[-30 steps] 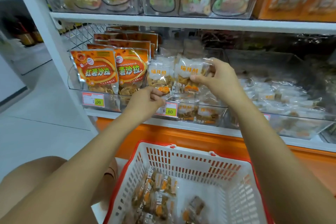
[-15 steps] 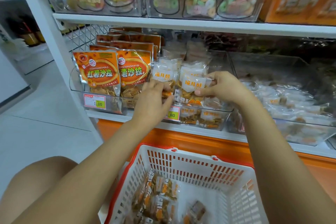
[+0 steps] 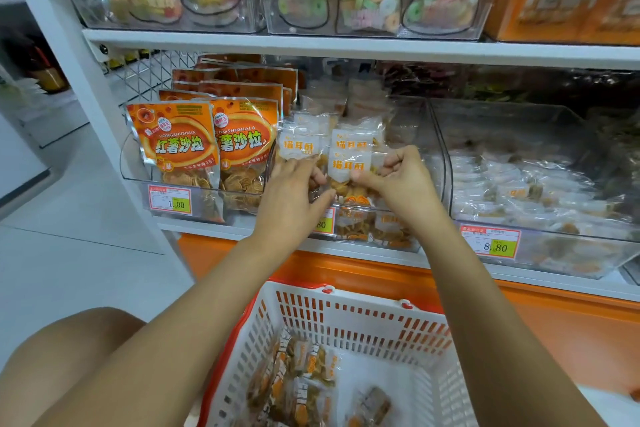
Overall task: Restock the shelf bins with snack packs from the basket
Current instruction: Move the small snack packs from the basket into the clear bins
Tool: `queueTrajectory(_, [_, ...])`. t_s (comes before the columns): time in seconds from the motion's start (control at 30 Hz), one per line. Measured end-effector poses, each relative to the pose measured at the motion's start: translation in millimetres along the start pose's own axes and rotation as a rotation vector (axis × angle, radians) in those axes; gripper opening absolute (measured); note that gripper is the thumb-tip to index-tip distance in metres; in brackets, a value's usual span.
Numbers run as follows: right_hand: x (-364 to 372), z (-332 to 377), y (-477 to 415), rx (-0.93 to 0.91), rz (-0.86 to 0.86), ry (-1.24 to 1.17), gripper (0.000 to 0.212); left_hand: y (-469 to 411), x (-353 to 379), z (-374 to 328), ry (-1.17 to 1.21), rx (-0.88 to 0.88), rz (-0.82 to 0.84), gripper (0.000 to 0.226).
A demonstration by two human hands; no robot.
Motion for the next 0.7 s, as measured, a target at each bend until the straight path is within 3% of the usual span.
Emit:
queueTrajectory(0.23, [-11,20,34,-0.254,-0.232,0.107,0.031,6,0,1,0.020,0.039,0.008,0.012])
queueTrajectory(0.33, [6,18,50,-0.362,-0.141,0.162,0.033,23,-2,-1,0.061,0.094,0.045,0.015])
queueTrajectory(0.43, [36,-6,63,-0.382,0.002,0.294,0.036,49,4,11,0.054,0.029,0.181,0.025])
queueTrajectory(0.53, [79,-60,72,-0.236,0.238,0.466,0.038,76,20,40,-0.112,-0.097,0.367,0.033])
queueTrajectory(0.7, [128,-206,84,0.300,0.485,0.503,0.032,119,64,103,-0.341,-0.351,0.773,0.028])
Point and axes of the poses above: each hand's wrist, its own y-axis away from the middle knuckle, its own x-axis out of the palm, z = x × y, the point moved 7 cm from there along -y, towards the middle knuckle, and after that the axes turned 7 degrees about z, right-handed, at the moved point
